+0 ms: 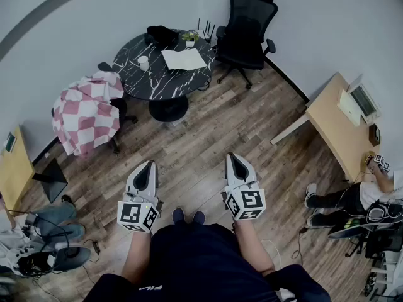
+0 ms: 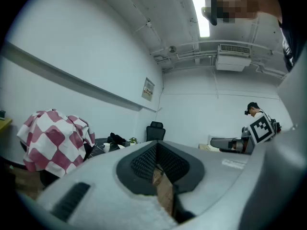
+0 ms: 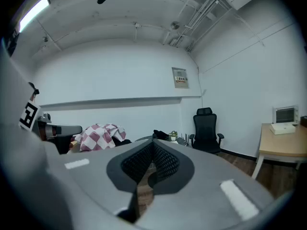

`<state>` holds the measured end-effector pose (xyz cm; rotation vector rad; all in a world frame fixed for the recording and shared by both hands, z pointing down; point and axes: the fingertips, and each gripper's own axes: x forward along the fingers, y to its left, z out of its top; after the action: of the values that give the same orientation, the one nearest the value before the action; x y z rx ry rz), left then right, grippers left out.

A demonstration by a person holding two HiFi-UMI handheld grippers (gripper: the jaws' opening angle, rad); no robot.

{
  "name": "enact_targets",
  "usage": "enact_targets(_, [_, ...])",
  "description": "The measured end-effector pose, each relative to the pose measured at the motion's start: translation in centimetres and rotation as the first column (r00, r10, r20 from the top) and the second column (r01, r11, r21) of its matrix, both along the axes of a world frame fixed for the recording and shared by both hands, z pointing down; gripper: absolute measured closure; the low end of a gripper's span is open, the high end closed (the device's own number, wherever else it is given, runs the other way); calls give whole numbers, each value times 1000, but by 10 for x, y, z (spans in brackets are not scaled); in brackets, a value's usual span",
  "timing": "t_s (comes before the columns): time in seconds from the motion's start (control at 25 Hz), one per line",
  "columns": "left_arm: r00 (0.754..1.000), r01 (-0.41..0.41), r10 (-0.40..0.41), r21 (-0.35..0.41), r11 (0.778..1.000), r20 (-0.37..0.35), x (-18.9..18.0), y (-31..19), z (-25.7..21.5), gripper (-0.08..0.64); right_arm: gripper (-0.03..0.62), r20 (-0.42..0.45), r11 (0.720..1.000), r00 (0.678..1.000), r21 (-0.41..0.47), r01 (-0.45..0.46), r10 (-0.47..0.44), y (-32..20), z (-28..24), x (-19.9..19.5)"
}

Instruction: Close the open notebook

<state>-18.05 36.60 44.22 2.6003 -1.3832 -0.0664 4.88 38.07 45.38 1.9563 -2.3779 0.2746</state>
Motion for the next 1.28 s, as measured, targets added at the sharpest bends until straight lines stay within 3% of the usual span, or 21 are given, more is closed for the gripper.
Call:
enact_targets(0.28, [1000,2,-2,-4,1000,-3,-2,-1,2,565,584,4,999,1000,41,-3,3,-1,-5,-3])
enact_targets(0.56, [1000,2,-2,-8,1000,-10,-3,-3,4,565,584,-35,1000,999,28,-8,8,-1,-1,-4])
enact_targets(0.92, [999,37,-37,3,999,3,-5,-6,4,565,584,-17,1000,1000,16,2,-1,-1,2,-4])
enact_targets(1.04, [999,32,-32,-6,999,17,-6,-7,9,446,584,-46,1000,999,12,5,-4,-1,5,-6])
enact_targets(1.28, [996,63,-62,-4,998,56,-7,-10,10,343,584,-21,1000,1000,2,14,-14,-1,7,-5])
